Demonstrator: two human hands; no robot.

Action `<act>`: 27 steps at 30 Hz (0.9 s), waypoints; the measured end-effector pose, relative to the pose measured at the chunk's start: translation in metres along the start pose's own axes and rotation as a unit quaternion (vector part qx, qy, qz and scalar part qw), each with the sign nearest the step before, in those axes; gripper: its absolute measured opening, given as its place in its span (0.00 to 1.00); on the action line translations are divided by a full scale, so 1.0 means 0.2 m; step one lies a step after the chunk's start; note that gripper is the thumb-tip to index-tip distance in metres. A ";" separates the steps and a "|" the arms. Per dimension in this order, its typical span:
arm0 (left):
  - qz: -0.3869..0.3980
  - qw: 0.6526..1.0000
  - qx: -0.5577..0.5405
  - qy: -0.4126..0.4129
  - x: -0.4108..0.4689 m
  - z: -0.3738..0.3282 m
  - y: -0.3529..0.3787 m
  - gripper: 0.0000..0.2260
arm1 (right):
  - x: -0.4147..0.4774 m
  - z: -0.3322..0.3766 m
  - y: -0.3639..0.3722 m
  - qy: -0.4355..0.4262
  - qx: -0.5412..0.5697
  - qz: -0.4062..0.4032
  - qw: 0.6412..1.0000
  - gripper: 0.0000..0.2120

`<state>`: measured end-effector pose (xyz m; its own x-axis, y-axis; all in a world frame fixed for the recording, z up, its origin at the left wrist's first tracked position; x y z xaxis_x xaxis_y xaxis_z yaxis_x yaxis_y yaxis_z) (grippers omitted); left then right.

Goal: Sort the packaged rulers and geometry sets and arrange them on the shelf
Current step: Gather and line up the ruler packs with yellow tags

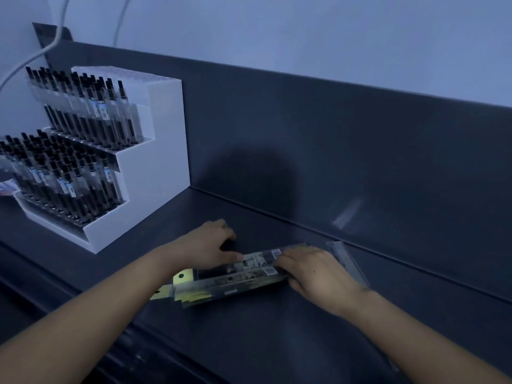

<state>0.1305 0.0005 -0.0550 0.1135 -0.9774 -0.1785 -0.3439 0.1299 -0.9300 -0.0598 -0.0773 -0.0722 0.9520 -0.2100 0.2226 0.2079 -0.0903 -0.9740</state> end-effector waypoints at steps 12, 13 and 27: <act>0.147 0.948 -0.282 0.003 -0.06 -0.10 0.07 0.09 | 0.11 0.00 -0.02 -0.009 -0.046 0.119 0.992 0.21; 0.147 0.944 -0.294 0.002 -0.07 -0.11 0.06 0.10 | 0.12 0.01 -0.02 -0.009 -0.056 0.129 0.990 0.18; 0.092 0.976 -0.199 0.003 -0.25 -0.09 -0.15 0.26 | -0.02 0.01 -0.11 0.085 0.079 0.171 0.978 0.10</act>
<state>0.1179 0.0432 -0.0128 0.0110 -0.9450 -0.3270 -0.6933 0.2285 -0.6835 -0.0672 -0.0726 -0.0520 0.9236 -0.3616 -0.1272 -0.0717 0.1630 -0.9840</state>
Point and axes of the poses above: each hand's wrist, its own x-axis towards the middle knuckle, its own y-axis out of the palm, z = x × y, the point moved 3 cm from there along x, towards the middle knuckle, and after that the axes turned 3 degrees about -x, right-handed, at the moved point
